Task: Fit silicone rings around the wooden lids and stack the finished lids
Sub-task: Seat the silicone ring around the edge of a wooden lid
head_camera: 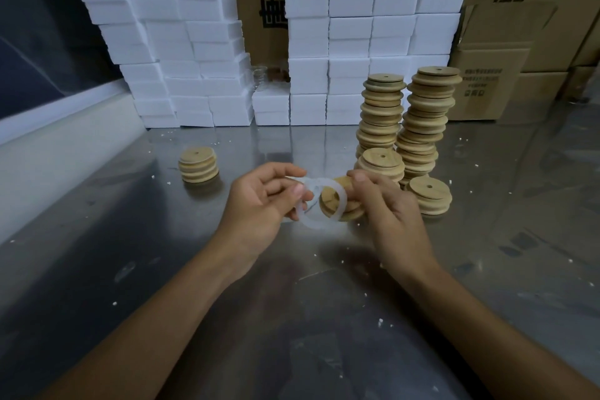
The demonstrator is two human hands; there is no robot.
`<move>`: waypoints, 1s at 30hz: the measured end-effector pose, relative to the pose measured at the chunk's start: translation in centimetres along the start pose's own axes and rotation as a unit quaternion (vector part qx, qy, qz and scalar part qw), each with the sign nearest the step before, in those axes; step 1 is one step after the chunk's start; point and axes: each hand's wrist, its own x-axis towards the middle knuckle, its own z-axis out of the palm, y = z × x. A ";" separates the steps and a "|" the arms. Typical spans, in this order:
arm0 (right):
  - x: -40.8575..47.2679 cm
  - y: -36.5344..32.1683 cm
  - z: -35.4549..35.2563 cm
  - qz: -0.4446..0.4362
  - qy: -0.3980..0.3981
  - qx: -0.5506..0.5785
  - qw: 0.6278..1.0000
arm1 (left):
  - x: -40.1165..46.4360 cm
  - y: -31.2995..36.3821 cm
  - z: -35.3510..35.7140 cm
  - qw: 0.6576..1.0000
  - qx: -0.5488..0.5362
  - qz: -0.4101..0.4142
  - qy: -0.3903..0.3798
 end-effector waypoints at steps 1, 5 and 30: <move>-0.1 -0.2 0.1 -0.001 -0.004 0.013 1.000 | -0.1 -0.1 0.4 1.000 0.000 -0.001 0.005; -0.2 0.3 0.6 -0.019 -0.003 -0.029 0.999 | -0.5 -0.4 1.4 0.999 0.022 0.013 0.047; 0.1 -0.1 0.4 0.042 0.015 0.118 0.992 | -1.0 -0.1 1.7 0.997 -0.046 -0.049 0.050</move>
